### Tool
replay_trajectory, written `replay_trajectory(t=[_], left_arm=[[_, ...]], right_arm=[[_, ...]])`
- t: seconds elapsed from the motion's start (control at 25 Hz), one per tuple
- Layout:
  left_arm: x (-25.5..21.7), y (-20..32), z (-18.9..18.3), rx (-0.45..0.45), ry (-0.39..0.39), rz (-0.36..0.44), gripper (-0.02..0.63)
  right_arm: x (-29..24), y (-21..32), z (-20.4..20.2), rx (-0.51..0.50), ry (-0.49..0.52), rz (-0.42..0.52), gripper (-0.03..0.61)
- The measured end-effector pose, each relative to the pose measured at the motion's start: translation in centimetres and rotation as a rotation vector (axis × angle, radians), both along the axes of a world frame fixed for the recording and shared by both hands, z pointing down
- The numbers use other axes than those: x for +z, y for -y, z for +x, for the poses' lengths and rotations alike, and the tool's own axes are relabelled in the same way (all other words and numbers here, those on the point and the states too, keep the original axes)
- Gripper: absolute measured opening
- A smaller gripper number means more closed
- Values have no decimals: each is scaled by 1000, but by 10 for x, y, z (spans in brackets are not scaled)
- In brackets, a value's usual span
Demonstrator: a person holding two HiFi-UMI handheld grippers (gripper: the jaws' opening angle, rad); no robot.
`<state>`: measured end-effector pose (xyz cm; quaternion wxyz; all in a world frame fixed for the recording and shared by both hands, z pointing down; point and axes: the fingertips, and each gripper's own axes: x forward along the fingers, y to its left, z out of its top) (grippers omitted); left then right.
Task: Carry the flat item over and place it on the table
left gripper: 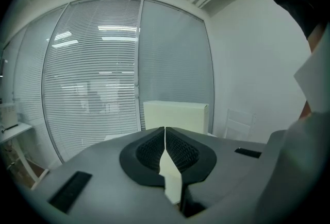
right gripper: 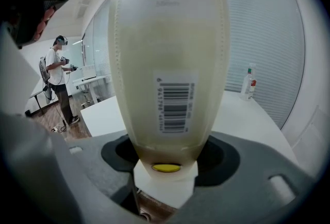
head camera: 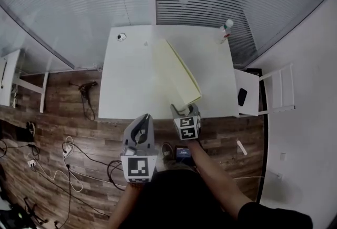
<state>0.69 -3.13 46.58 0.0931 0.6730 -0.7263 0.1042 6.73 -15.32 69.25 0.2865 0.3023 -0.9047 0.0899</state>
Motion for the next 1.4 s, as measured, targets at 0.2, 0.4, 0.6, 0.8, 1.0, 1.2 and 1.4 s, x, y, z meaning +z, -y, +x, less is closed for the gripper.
replay_trajectory(t=[0.2, 0.4, 0.6, 0.8, 1.0, 1.2, 1.4], left_arm=[[-1, 26, -21, 69, 1, 8, 2], [-12, 52, -46, 107, -41, 37, 2], [-24, 76, -78, 183, -4, 100, 2], [-40, 95, -91, 262, -16, 146, 2], [-43, 106, -94, 354, -78, 176, 2], [-40, 118, -86, 441, -101, 184, 2], [-40, 135, -89, 466, -74, 186, 2]], right_arm=[[0, 6, -15, 5, -20, -1, 282], [1, 13, -34, 5, -31, -19, 282], [1, 19, -57, 3, -38, -31, 286], [2, 22, -73, 2, -75, -64, 314], [1, 20, -75, 12, -111, -59, 332], [-35, 19, -71, 53, -23, 0, 334], [-87, 21, -73, -5, 67, 86, 334]])
